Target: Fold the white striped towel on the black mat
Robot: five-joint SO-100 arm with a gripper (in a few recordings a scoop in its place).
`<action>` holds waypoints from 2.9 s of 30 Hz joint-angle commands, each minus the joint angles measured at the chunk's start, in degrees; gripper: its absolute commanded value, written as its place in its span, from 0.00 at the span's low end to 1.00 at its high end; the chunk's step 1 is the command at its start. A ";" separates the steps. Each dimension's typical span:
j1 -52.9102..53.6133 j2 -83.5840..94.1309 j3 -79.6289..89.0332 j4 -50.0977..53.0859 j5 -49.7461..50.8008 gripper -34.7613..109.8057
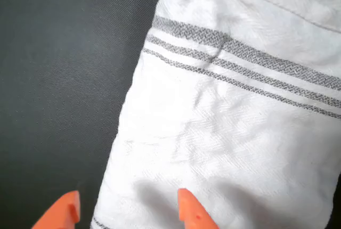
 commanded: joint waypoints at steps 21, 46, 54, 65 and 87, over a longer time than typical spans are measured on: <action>6.42 51.94 40.34 -0.44 -4.39 0.26; 9.93 79.72 64.86 -0.09 -3.16 0.24; 9.84 81.83 64.95 6.06 -2.46 0.24; 9.76 81.83 64.95 12.39 -2.20 0.24; 9.76 81.83 64.95 12.39 -1.93 0.24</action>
